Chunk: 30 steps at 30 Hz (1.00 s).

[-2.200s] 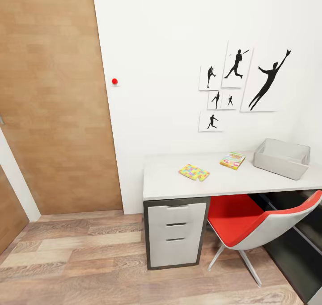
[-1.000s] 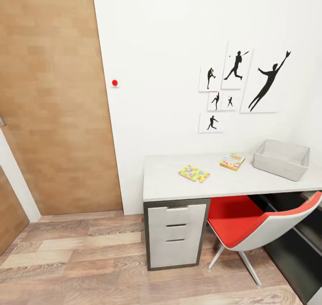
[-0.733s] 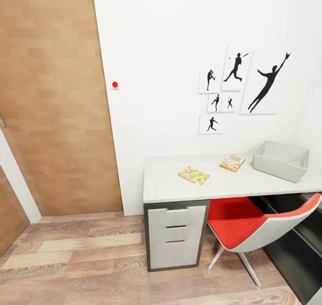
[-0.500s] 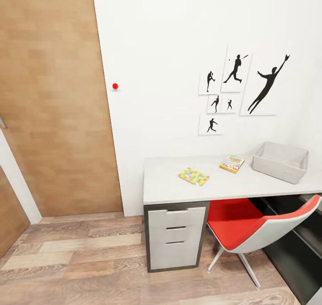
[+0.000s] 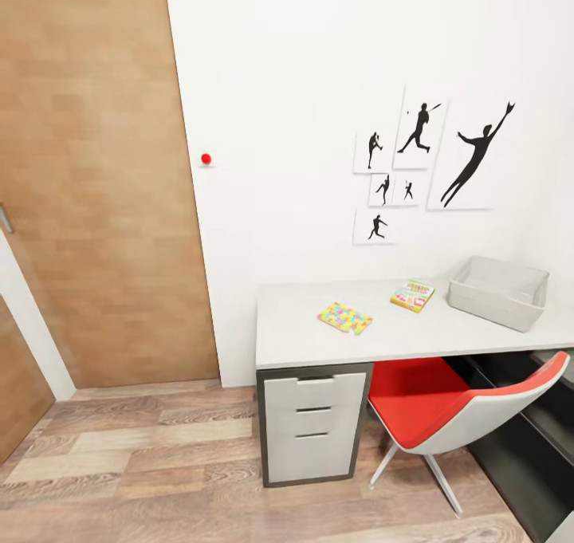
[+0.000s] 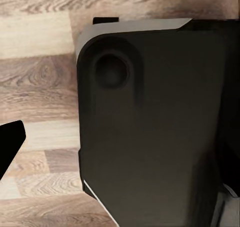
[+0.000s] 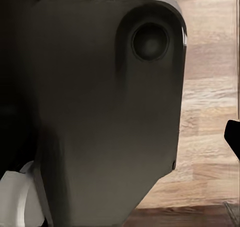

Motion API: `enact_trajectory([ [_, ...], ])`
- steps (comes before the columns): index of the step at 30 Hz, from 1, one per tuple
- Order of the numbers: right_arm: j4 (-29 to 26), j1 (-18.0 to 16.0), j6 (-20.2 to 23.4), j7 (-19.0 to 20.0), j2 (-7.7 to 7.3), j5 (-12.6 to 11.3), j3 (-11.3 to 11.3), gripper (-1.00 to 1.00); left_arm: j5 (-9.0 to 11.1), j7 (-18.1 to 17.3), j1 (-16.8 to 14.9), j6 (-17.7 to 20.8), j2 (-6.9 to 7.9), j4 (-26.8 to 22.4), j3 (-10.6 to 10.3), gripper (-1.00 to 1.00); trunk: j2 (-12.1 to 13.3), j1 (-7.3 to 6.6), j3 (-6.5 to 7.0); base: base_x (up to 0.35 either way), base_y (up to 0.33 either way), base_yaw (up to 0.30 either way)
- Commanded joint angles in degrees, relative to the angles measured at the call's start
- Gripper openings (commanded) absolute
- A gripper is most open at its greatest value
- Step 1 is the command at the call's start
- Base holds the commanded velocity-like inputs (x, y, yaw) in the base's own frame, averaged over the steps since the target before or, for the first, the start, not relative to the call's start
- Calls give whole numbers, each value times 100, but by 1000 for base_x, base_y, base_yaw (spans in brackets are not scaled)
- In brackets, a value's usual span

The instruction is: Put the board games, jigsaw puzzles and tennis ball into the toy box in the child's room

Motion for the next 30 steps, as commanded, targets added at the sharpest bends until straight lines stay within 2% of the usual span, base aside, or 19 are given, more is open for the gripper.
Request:
enact_trajectory([
  [1,-54,2,13,-3,-2,-10,1,100,9,-2,-1,5,2,-34,-4,100,38,-23,12,0,0,0],
  [11,-451,-7,49,-22,-16,-16,-2,100,5,-2,-1,73,9,-475,5,100,439,-242,192,0,0,0],
  [17,-765,-65,76,-105,-13,-32,-15,100,7,2,-75,294,9,-774,6,100,680,-374,300,0,0,0],
  [24,-944,-343,192,-409,20,-51,-25,100,19,-13,-417,751,16,-911,3,100,961,-528,425,0,0,0],
  [27,-973,-564,251,-525,34,-65,-29,100,24,-29,-591,893,17,-935,2,100,1081,-594,479,0,0,0],
  [30,-982,-756,313,-565,42,-115,-50,100,37,-54,-887,997,22,-951,6,100,1201,-660,533,0,0,0],
])
